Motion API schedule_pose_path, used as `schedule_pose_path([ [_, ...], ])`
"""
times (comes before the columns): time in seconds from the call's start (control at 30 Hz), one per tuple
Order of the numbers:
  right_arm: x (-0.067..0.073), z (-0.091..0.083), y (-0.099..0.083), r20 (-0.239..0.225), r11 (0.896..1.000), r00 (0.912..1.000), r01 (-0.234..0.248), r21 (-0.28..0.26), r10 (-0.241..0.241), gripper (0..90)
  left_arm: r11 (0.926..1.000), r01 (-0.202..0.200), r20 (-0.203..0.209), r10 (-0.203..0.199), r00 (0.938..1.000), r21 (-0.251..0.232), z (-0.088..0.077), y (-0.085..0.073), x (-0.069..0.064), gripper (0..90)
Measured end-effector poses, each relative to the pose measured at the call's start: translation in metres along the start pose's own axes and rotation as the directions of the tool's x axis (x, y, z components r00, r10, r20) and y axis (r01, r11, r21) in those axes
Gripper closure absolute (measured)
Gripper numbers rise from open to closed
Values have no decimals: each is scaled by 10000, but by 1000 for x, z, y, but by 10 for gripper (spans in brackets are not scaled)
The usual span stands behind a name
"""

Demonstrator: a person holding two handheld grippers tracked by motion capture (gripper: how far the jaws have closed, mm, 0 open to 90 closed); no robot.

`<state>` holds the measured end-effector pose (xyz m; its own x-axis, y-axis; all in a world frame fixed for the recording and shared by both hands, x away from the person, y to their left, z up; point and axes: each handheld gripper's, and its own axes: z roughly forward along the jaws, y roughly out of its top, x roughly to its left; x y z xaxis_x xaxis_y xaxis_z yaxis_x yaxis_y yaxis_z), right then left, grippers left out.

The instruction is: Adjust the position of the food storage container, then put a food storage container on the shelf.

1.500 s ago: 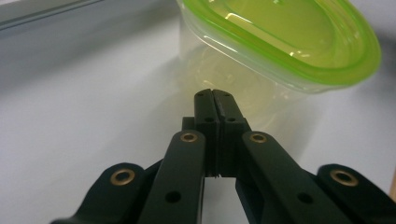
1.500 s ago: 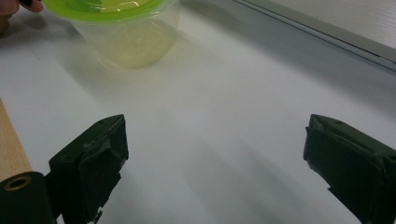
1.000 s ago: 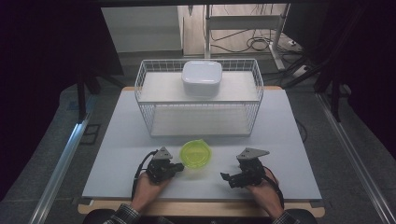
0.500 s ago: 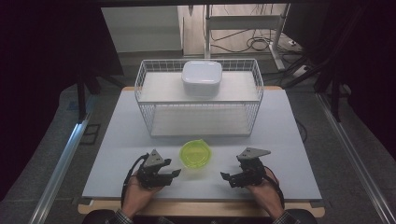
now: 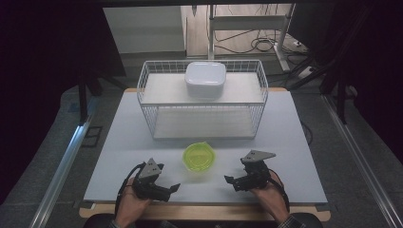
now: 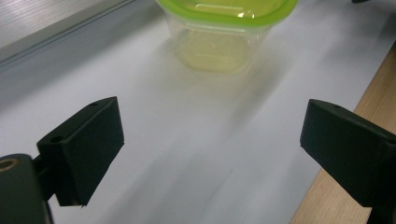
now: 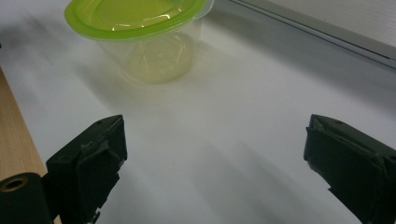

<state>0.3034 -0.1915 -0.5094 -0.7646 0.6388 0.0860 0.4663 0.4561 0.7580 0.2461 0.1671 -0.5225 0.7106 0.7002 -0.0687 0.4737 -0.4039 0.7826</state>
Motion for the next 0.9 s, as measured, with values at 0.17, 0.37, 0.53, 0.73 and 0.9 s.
schedule_pose_path([
  [0.17,-1,0,0,-21,10000,10000,89,11,-89,44,9999,62,35,-62,10000,-160,-1,-2,2,39],
  [0.37,0,1,3,81,9986,9986,522,-24,-522,20,9999,-34,-134,32,9999,-133,-1,-3,3,38],
  [0.53,-6,2,9,-416,9992,9991,19,-398,-35,24,9999,-87,-205,84,9998,-132,-1,-3,3,38],
  [0.73,-17,2,20,-794,9940,9928,-946,-545,901,31,9999,-71,-173,69,9998,-138,0,-4,4,38],
  [0.9,-22,3,29,-987,9908,9874,-1286,-413,1240,33,10000,-48,-159,47,9999,-43,1,-5,6,37],
])
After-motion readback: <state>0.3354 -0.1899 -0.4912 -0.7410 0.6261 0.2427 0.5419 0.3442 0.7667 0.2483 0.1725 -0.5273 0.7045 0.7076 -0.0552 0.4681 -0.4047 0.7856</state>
